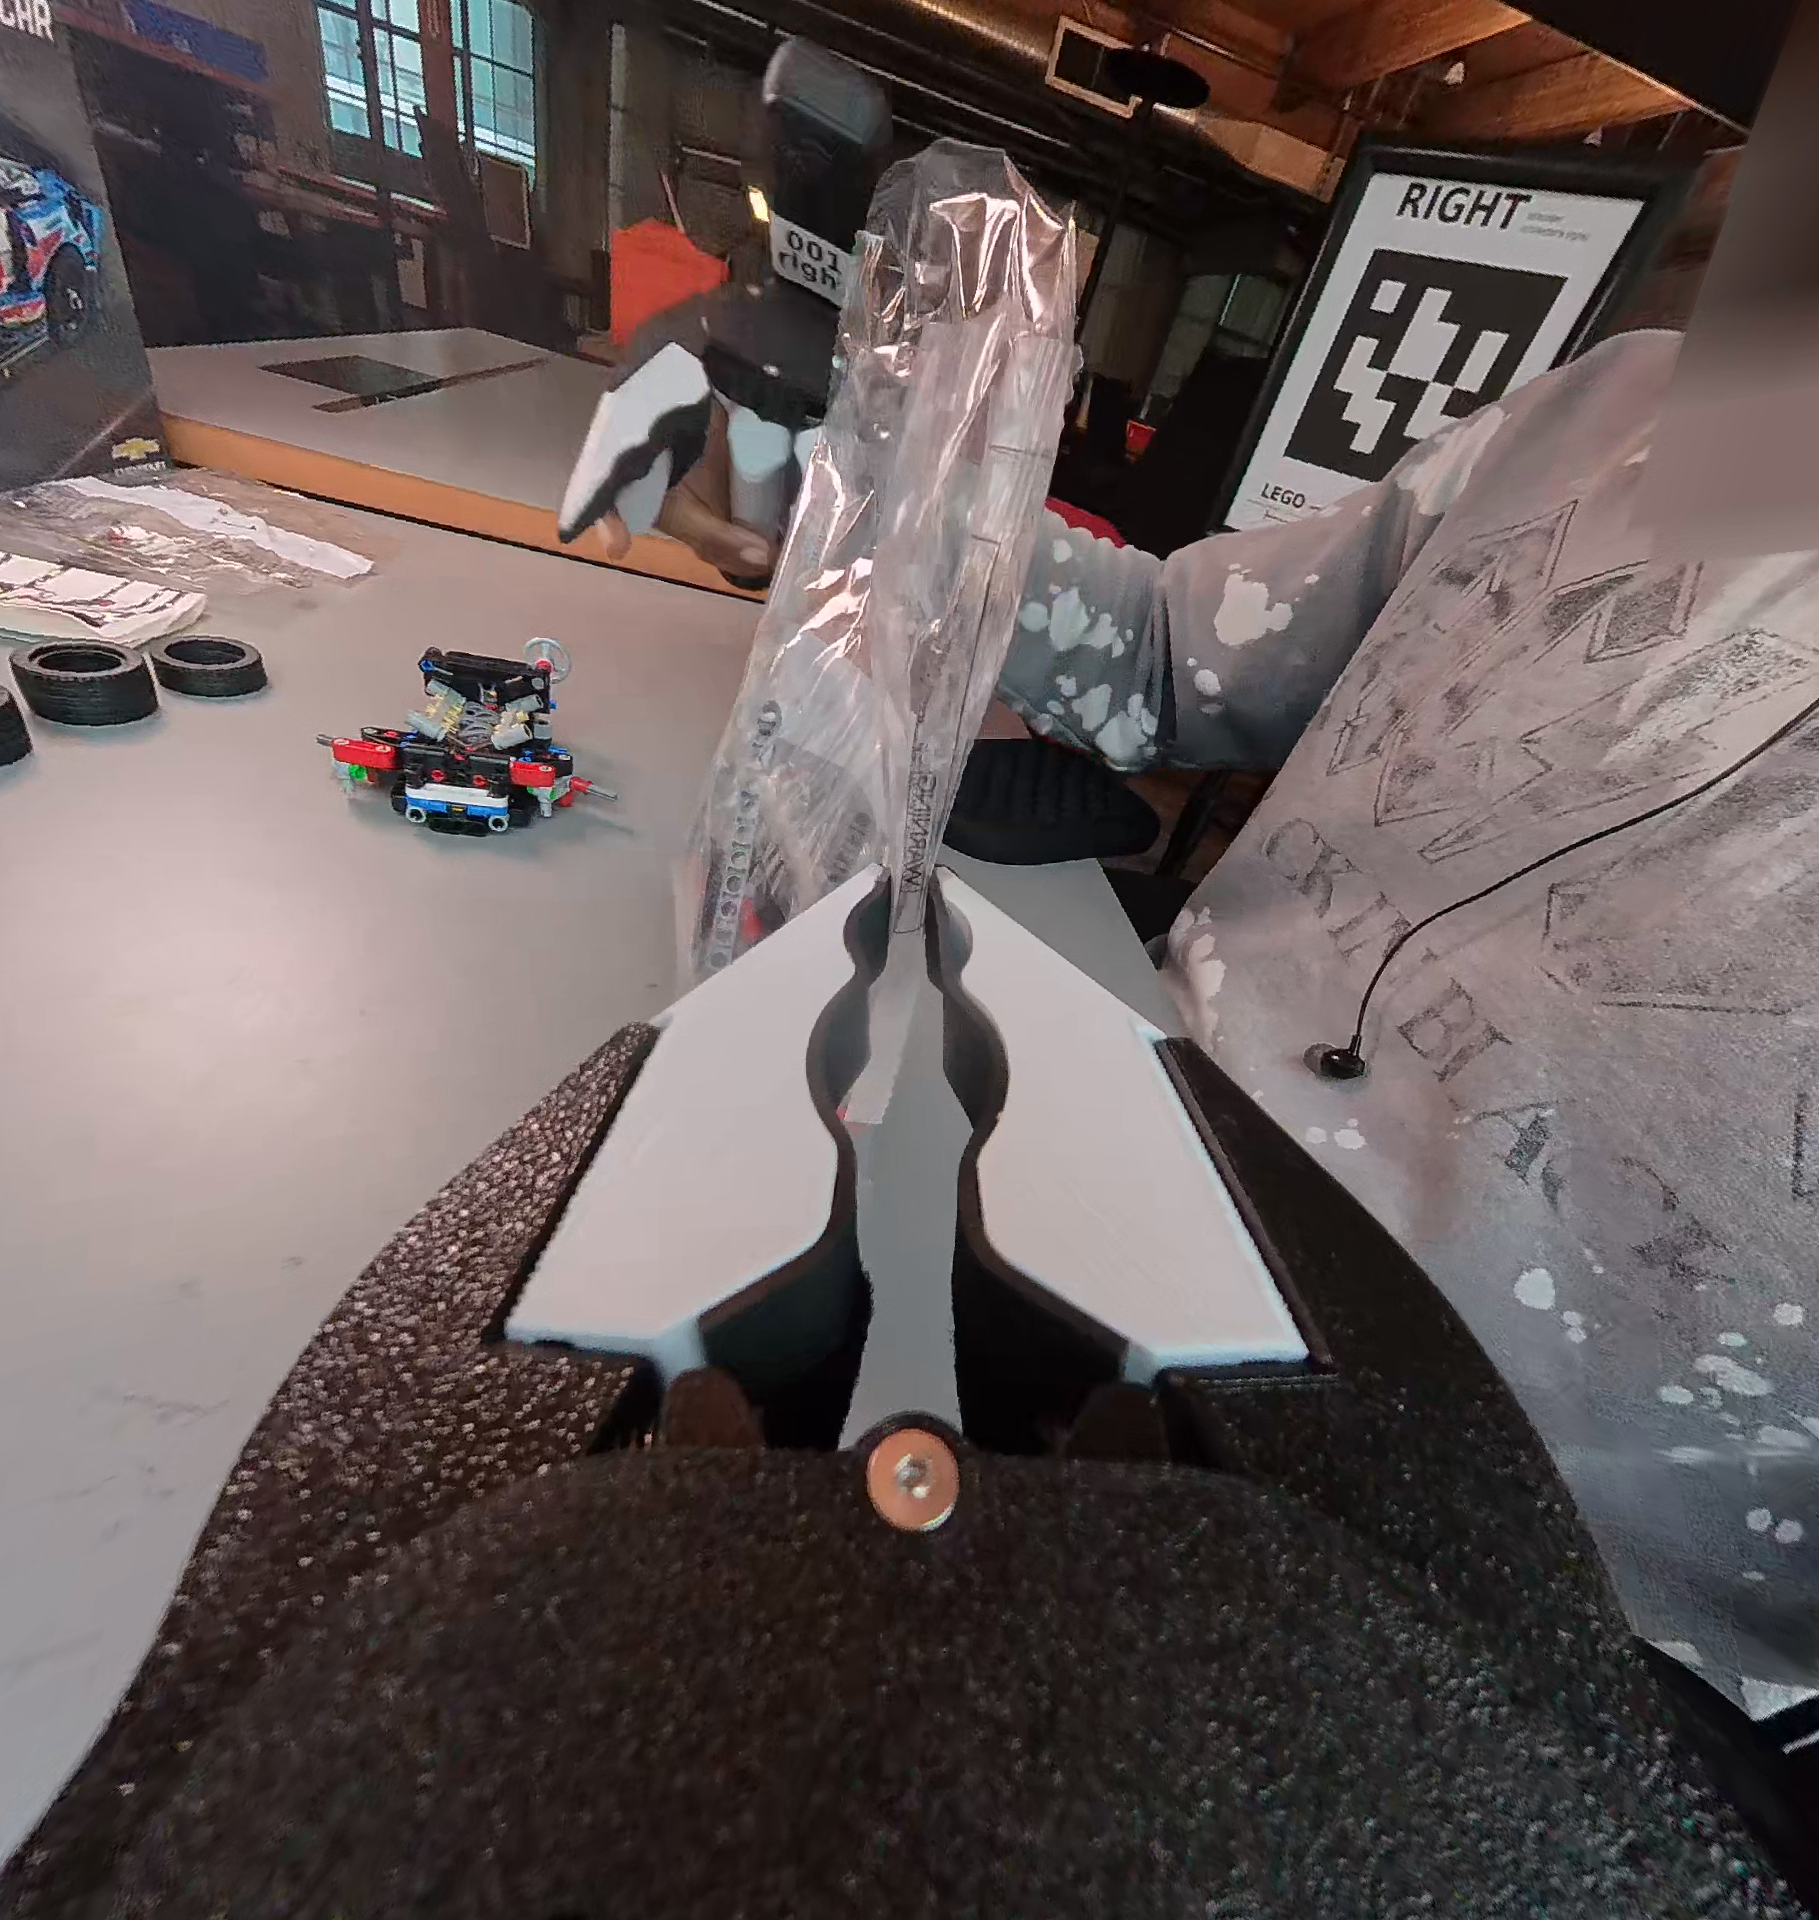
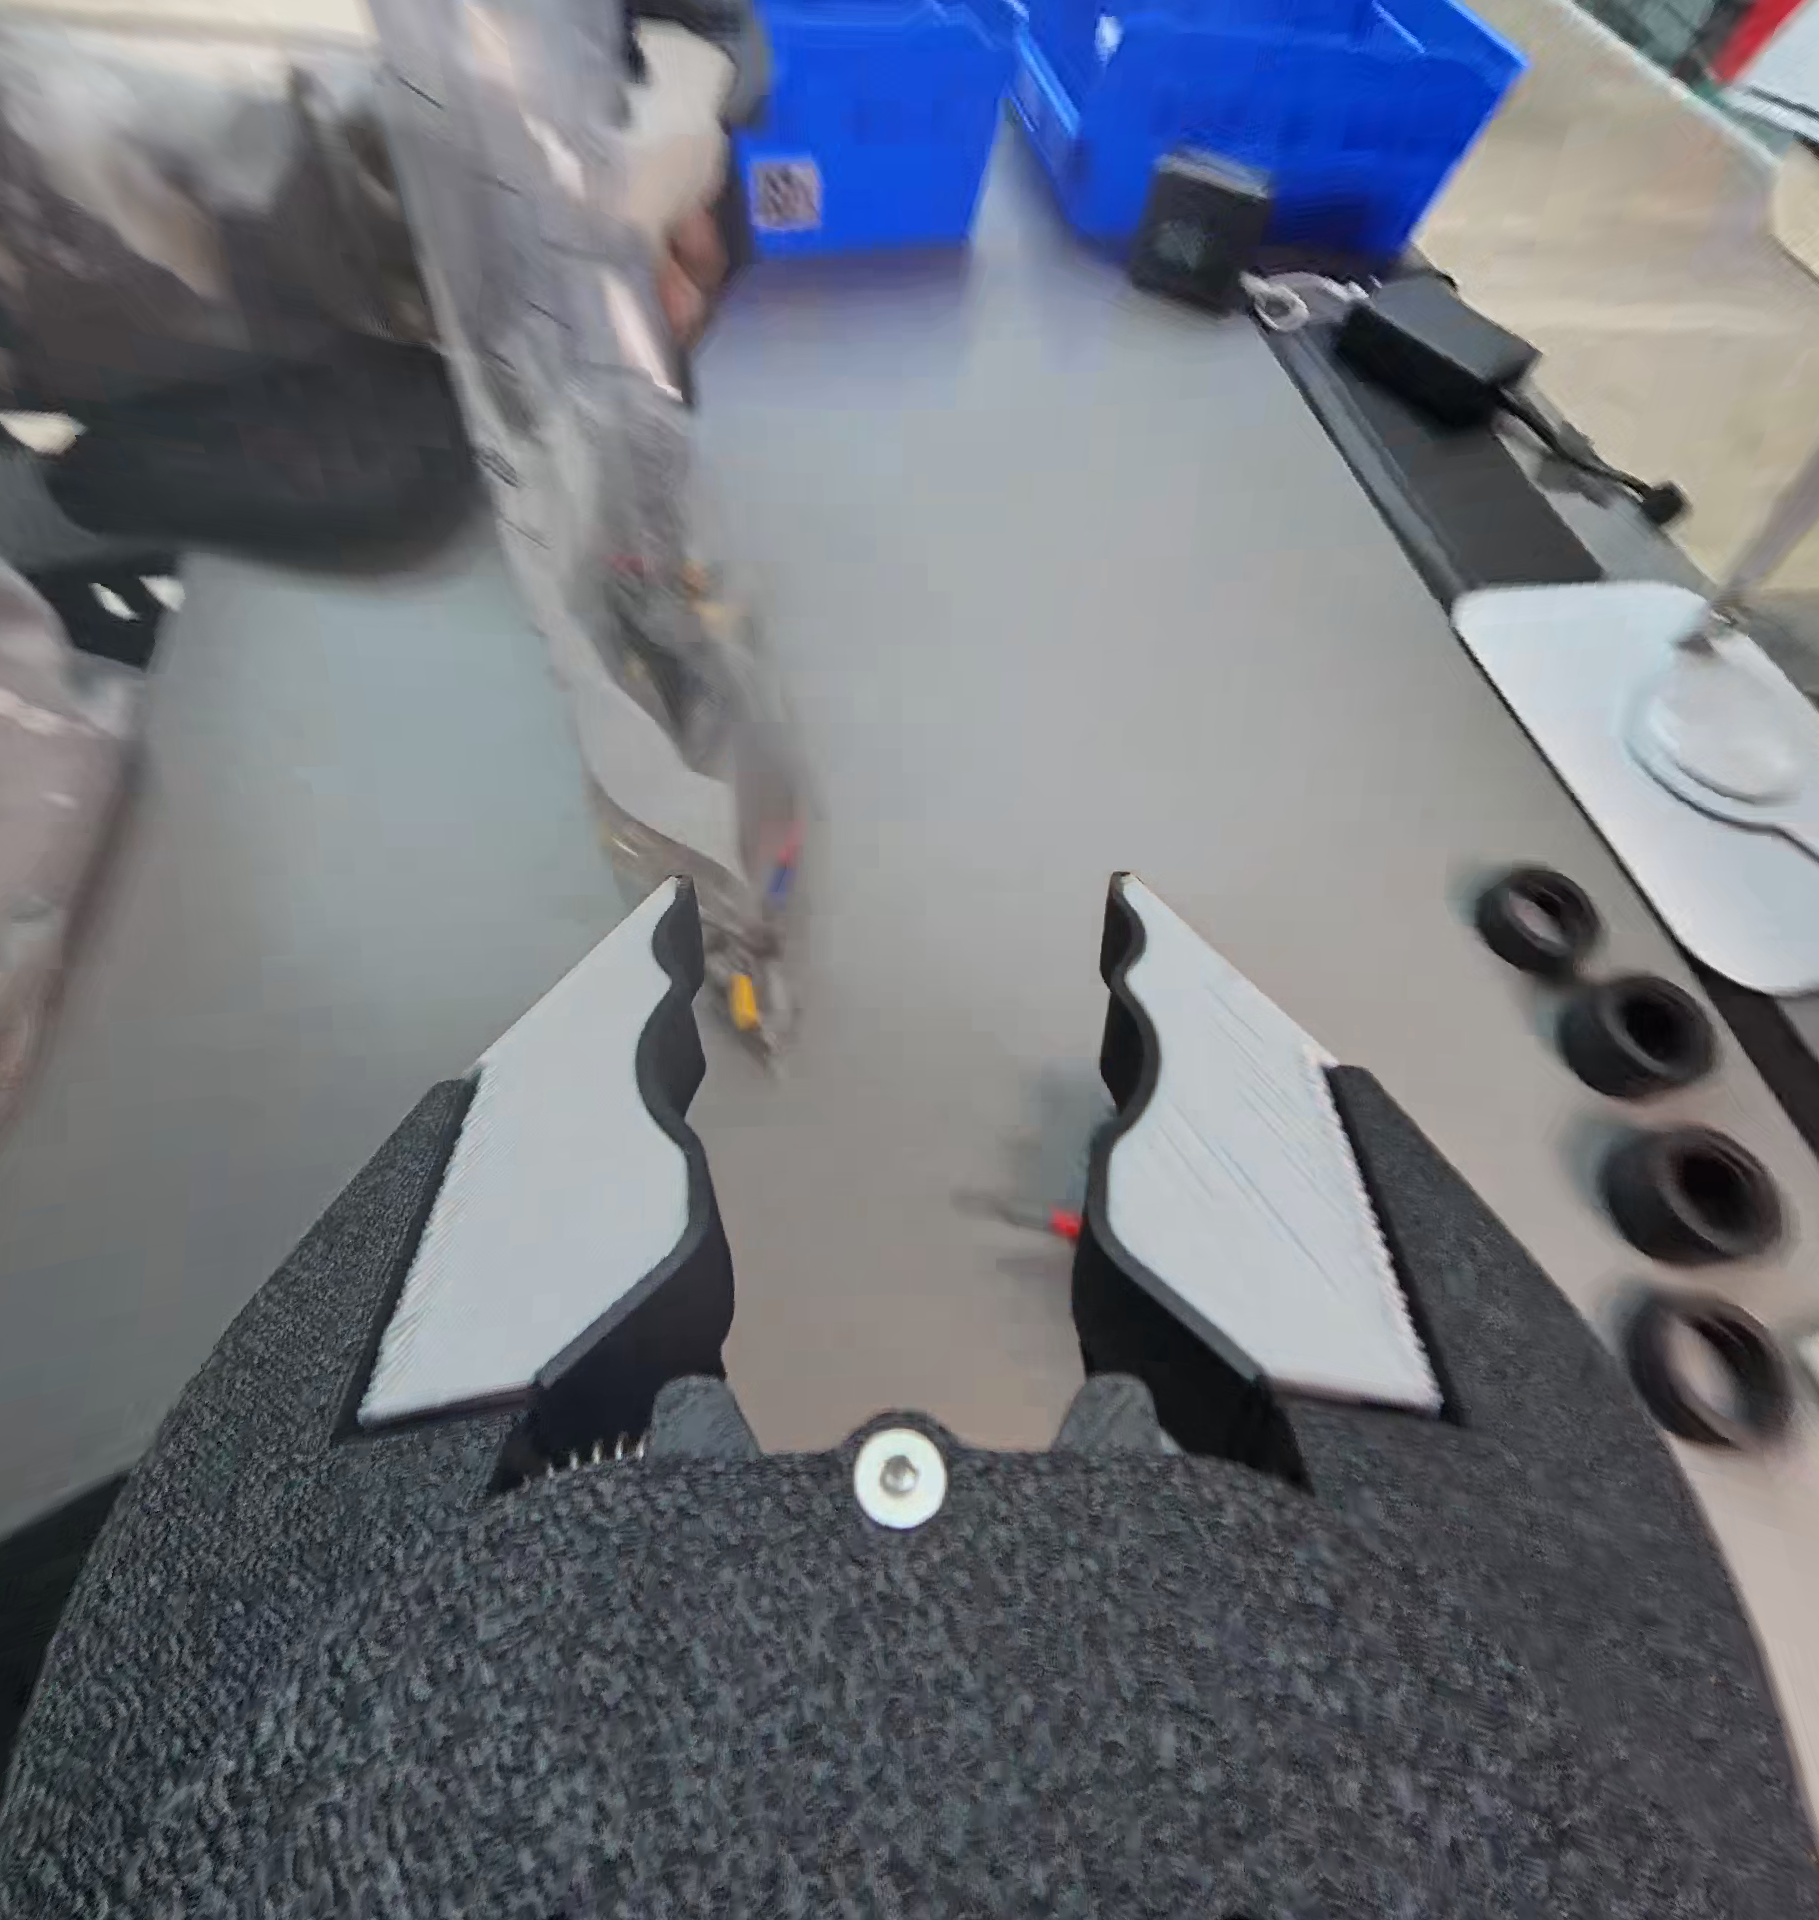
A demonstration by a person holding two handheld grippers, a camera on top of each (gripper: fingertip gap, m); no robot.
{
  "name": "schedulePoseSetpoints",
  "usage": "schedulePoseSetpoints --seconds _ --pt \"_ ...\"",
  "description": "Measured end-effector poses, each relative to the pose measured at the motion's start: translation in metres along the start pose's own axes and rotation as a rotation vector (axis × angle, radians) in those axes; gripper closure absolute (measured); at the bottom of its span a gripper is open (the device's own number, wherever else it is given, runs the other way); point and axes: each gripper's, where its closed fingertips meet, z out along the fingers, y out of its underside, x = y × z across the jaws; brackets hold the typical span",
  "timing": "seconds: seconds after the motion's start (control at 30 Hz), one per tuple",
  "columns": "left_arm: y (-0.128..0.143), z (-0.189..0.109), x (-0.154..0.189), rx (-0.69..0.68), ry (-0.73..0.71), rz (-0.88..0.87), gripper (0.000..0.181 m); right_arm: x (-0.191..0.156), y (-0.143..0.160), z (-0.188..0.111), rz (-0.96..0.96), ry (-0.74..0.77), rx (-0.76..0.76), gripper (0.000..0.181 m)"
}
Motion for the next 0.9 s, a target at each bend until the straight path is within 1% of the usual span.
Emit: schedulePoseSetpoints --seconds 0.03,0.07,0.1,0.13,0.17,0.23,0.3,0.37,0.4,0.5,0.53,0.57,0.6,0.63,0.67,0.7,0.73,0.77,0.8,0.83,0.87,0.9 --pt "-0.001 0.0 -0.003 0.01 -0.01 -0.002 0.176 -0.018 -0.008 0.014 0.021 -0.058 0.058 0.107" --pt "-0.003 -0.001 -0.007 0.02 -0.029 -0.004 0.176 -0.028 -0.012 0.027 0.027 -0.077 0.092 0.119" --pt "-0.004 -0.002 -0.013 0.028 -0.06 -0.003 0.177 -0.029 -0.013 0.034 0.007 -0.046 0.111 0.153" --pt "-0.004 -0.005 -0.019 0.033 -0.098 0.003 0.18 -0.027 -0.016 0.034 -0.024 -0.018 0.13 0.178" --pt "-0.006 -0.01 -0.024 0.043 -0.128 0.002 0.181 -0.03 -0.022 0.028 -0.03 -0.035 0.162 0.181" --pt "-0.013 -0.016 -0.024 0.066 -0.137 -0.029 0.181 -0.035 -0.045 0.011 0.051 -0.086 0.248 0.181" --pt "-0.022 -0.013 -0.016 0.063 -0.139 -0.006 0.181 -0.037 -0.056 0.001 0.009 -0.049 0.233 0.181" --pt "-0.028 -0.012 -0.016 0.063 -0.155 -0.015 0.181 -0.04 -0.058 -0.003 0.047 -0.052 0.236 0.181" --pt "-0.025 -0.012 -0.022 0.053 -0.173 -0.05 0.181 -0.042 -0.052 0.0 0.1 -0.075 0.237 0.181" --pt "0.006 -0.009 -0.042 -0.035 -0.236 -0.15 0.18 -0.041 -0.01 0.025 0.206 -0.089 0.186 0.178" --pt "0.008 -0.008 -0.041 -0.019 -0.22 -0.165 0.179 -0.043 -0.006 0.029 0.233 -0.106 0.223 0.173" --pt "0.007 -0.008 -0.038 0.003 -0.197 -0.173 0.177 -0.043 -0.005 0.031 0.256 -0.113 0.258 0.162" --pt "0.007 -0.009 -0.036 0.007 -0.183 -0.168 0.169 -0.043 -0.002 0.033 0.256 -0.106 0.263 0.149" --pt "0.01 -0.01 -0.033 -0.004 -0.168 -0.156 0.154 -0.042 0.001 0.036 0.237 -0.094 0.253 0.138" --pt "0.015 -0.009 -0.029 -0.024 -0.143 -0.145 0.138 -0.041 0.001 0.039 0.225 -0.087 0.254 0.136" --pt "0.022 -0.005 -0.026 -0.054 -0.127 -0.132 0.116 -0.044 0.0 0.041 0.226 -0.106 0.25 0.142" --pt "0.033 0.001 -0.026 -0.107 -0.138 -0.107 0.106 -0.048 -0.001 0.044 0.222 -0.128 0.237 0.15" --pt "0.045 0.009 -0.028 -0.174 -0.162 -0.066 0.103 -0.05 -0.004 0.045 0.202 -0.137 0.234 0.164" --pt "0.054 0.019 -0.031 -0.228 -0.188 -0.027 0.11 -0.051 -0.007 0.046 0.175 -0.132 0.235 0.17" --pt "0.058 0.026 -0.034 -0.263 -0.213 0.003 0.13 -0.049 -0.01 0.045 0.141 -0.115 0.225 0.18" --pt "0.056 0.03 -0.035 -0.283 -0.221 0.027 0.159 -0.045 -0.016 0.041 0.111 -0.083 0.242 0.181" --pt "0.046 0.03 -0.032 -0.261 -0.213 0.043 0.169 -0.041 -0.023 0.032 0.101 -0.063 0.284 0.181"
